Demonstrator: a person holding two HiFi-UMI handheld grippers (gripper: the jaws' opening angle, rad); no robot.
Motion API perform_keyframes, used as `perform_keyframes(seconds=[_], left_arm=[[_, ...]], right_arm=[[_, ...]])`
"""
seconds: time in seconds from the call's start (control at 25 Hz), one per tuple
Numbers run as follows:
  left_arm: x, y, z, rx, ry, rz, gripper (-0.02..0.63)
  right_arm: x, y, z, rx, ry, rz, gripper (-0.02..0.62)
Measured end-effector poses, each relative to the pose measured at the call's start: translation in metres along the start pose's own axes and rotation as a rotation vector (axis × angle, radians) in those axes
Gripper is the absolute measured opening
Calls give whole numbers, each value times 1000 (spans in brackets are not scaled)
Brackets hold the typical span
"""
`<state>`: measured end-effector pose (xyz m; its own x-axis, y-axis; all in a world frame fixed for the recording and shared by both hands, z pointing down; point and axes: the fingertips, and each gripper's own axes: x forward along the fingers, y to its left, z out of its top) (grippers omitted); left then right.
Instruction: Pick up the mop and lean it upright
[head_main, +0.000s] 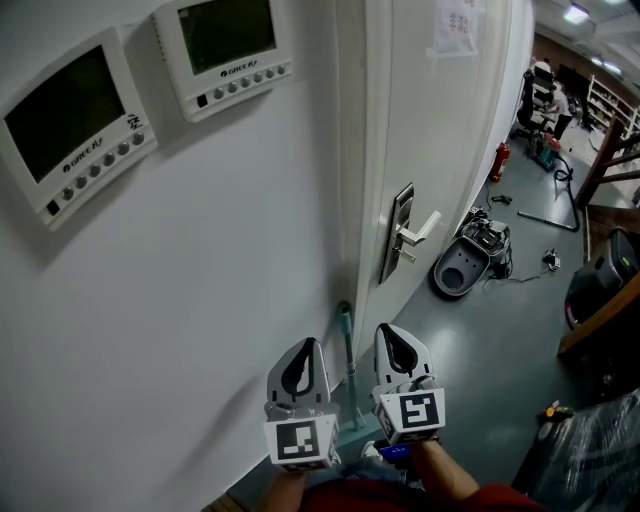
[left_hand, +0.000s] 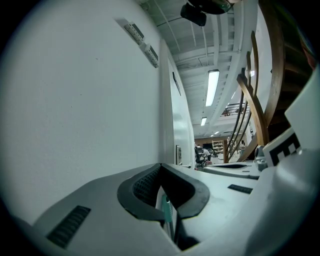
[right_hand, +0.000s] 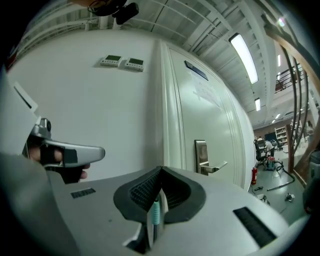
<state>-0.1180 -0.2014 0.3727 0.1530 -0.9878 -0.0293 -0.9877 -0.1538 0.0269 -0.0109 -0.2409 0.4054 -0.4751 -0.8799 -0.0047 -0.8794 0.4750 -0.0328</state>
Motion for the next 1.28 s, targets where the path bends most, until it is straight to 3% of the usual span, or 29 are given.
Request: perform_keyframes(seconds=[0.2,0.44,0.6,1.2,1.24,1.28], left_arm=[[2,0,4,2,-10,6,14],[4,2,5,3,-16,13,14],[5,4,6,4,-19,21,14],[2,16,2,1,-6,58,14],[2,17,2,0,-5,59,14],[1,17,2,0,-5,61,14]], right_arm=[[8,-1,-21,3,54,-22,18],[22,6,-67,-9,26,26,18],[26,11,-100,-1,78,39,18],[55,16,-137,22,197,43,21],[58,17,-139,25,207,47,39],[61,18,-140,28,218,51,107]])
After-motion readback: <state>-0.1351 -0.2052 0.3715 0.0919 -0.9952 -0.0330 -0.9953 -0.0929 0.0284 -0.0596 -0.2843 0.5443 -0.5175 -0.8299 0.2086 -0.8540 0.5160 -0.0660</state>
